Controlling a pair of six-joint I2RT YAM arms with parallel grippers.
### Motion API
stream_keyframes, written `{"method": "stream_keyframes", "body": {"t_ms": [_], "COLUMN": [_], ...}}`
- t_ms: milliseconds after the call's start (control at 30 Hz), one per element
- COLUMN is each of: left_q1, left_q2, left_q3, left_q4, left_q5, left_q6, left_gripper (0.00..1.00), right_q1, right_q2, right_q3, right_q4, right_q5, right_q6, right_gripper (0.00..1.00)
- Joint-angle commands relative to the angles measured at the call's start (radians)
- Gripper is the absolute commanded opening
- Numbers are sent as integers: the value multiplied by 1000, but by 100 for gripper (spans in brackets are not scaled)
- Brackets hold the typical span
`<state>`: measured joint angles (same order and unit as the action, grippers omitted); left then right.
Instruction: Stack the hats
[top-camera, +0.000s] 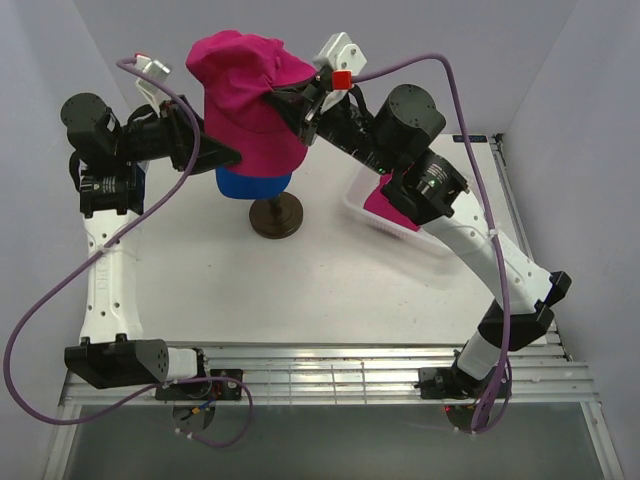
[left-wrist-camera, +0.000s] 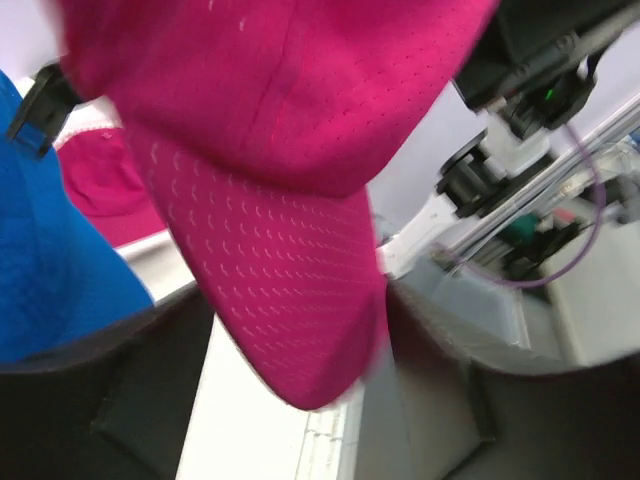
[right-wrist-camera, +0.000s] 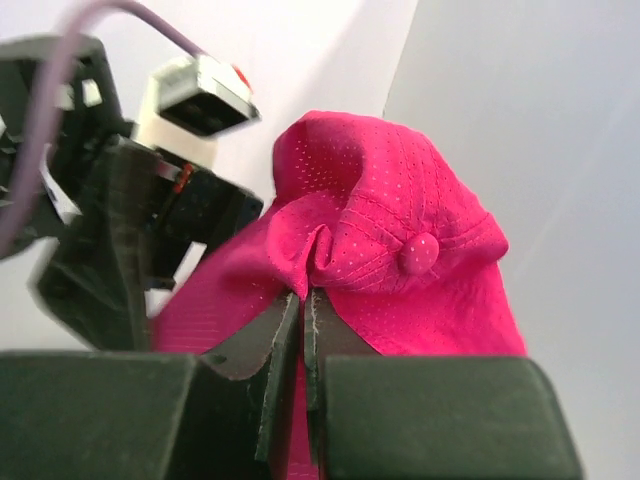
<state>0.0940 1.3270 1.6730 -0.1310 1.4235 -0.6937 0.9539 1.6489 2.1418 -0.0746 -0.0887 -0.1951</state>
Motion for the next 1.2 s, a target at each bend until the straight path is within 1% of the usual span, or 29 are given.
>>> {"method": "stream_keyframes", "body": {"t_ms": [0,67,100,133,233,267,300,333,367,400,433,467,500,533,567,633,667,700,733,767,800,867,900,967,1033,1100,1167], "left_q1": [-5,-5,-5,-4,-4,-5,-5,-4,-4,-4,-5,-4,-4,-4,-2,3,4,4,7,9,10,12,10,12,12,12,12], "left_q2": [-12,-14,-8,-6,5,8,15,20,23,27,32,32,32,38,43,52,58,60,61,58,55,48,43,40,38,38,41], "left_q3": [-33,-58,-55,-50,-32,-27,-24,-19,-10,-9,-9,-13,-27,-35,-44,-71,-71,-68,-67,-68,-71,-81,-84,-84,-82,-78,-75], "left_q4": [187,269,280,281,327,359,431,465,520,553,585,660,703,747,846,945,971,972,972,972,972,970,970,963,961,961,959], "left_q5": [0,18,15,11,-3,-5,-5,-5,-6,-11,-14,-17,-29,-34,-40,-66,-72,-75,-78,-80,-78,-80,-78,-77,-75,-75,-75], "left_q6": [-154,-225,-252,-257,-312,-344,-380,-445,-475,-506,-570,-607,-647,-688,-776,-869,-888,-888,-889,-891,-889,-891,-891,-889,-891,-891,-894], "left_gripper": [52,26,15,0,0,0,0,0,0,0,0,0,0,0,0,0,0,0,0,0,0,0,0,0,0,0,0], "right_q1": [13,13,13,13,13,13,13,13,13,13,13,13,14,17,23,60,81,107,167,193,235,261,270,286,286,286,286], "right_q2": [11,18,20,23,15,-3,-17,-35,-82,-109,-139,-211,-250,-295,-383,-455,-487,-486,-479,-445,-425,-350,-319,-228,-184,-163,-164], "right_q3": [56,56,58,59,38,21,-2,-63,-100,-140,-179,-276,-336,-399,-530,-661,-753,-773,-784,-790,-803,-806,-768,-708,-669,-669,-671], "right_q4": [108,113,111,107,92,93,99,120,136,154,170,217,248,278,345,428,515,542,562,582,639,723,731,737,763,768,754], "right_q5": [18,20,20,24,58,76,84,152,182,214,275,305,314,275,232,120,115,127,174,197,216,270,280,331,357,357,333], "right_q6": [-15,-17,-23,-27,-64,-75,-90,-137,-167,-196,-228,-294,-329,-364,-444,-532,-623,-679,-737,-801,-936,-1048,-1131,-1179,-1246,-1276,-1256], "right_gripper": [8,8,8,8,8,14,44,61,77,89,89,89,90,89,89,94,97,95,93,93,93,91,92,92,93,93,93]}}
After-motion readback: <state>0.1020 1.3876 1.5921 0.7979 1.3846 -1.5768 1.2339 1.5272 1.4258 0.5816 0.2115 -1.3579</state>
